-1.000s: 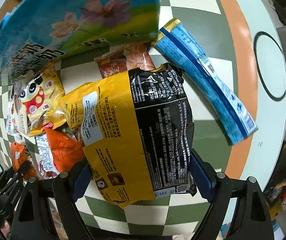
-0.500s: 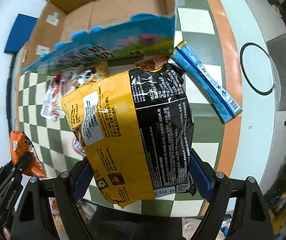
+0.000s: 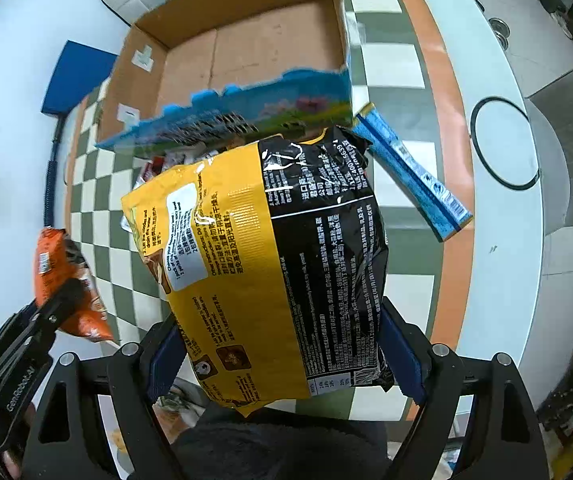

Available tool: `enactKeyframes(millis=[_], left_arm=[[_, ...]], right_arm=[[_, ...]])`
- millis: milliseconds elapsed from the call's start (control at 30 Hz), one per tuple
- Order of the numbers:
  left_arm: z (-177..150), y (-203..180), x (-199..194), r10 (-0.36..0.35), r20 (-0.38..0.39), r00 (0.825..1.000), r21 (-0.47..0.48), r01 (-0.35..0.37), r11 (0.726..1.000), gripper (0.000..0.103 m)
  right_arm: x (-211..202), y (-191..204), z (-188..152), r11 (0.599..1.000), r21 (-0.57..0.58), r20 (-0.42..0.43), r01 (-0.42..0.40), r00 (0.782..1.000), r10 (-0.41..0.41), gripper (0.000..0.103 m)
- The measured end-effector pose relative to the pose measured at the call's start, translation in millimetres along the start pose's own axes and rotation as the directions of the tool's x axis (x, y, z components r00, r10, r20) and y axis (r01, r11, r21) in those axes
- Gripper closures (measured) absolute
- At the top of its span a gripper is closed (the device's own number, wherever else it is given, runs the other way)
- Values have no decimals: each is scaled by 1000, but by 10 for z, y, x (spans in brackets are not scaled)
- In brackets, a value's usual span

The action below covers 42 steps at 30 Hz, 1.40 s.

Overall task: Organize snacks
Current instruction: 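Lift both held bags and carry them over the cardboard box, then lower both bags into the box and open both tools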

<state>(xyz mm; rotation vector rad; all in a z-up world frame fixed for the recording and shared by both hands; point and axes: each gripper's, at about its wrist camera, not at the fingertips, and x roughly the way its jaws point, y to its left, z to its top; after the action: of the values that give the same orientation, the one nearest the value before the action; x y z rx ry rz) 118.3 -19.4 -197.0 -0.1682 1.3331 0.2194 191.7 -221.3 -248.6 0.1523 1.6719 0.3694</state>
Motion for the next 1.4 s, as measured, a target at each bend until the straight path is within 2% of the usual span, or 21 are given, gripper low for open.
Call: enactKeyframes(millis=[100, 200, 367, 533, 600, 667, 800, 967, 1100, 1233, 1400], left_arm=[[239, -45, -63, -8, 6, 1000, 7, 8, 1000, 74], [650, -66, -108, -30, 8, 1000, 11, 30, 999, 74], [1507, 18, -22, -78, -10, 997, 25, 78, 997, 74], [2346, 188, 417, -93, -103, 990, 23, 96, 995, 74], [2582, 251, 695, -117, -171, 978, 7, 120, 993, 74], [2748, 296, 1019, -144, -250, 958, -14, 146, 989, 74], [2878, 283, 1626, -180, -366, 913, -38, 179, 983, 74], [2896, 163, 2134, -160, -457, 875, -18, 171, 985, 74], [2882, 109, 2324, -177, -497, 849, -25, 191, 981, 74], [2913, 34, 2411, -174, -510, 842, 2, 204, 979, 74], [3017, -20, 2475, -165, -510, 844, 27, 207, 978, 73]], right_arm=[[-155, 91, 109, 1000, 0, 24, -17, 1000, 17, 15], [-307, 226, 343, 1000, 10, 51, -28, 998, 28, 15], [-502, 540, 1009, 1000, 15, 100, -20, 995, 18, 15], [-354, 768, 1844, 998, 56, 111, -1, 994, -5, 15], [-202, 803, 2122, 997, 76, 99, 14, 995, -22, 15], [8, 805, 2371, 994, 107, 69, 23, 997, -30, 15], [457, 743, 2764, 987, 158, -2, 39, 999, -39, 15], [953, 656, 3014, 982, 155, -71, 111, 992, -101, 15], [1210, 600, 3162, 975, 151, -102, 162, 984, -148, 15], [1371, 589, 3241, 975, 140, -121, 175, 980, -158, 15], [1484, 662, 3324, 976, 111, -136, 187, 976, -172, 15]])
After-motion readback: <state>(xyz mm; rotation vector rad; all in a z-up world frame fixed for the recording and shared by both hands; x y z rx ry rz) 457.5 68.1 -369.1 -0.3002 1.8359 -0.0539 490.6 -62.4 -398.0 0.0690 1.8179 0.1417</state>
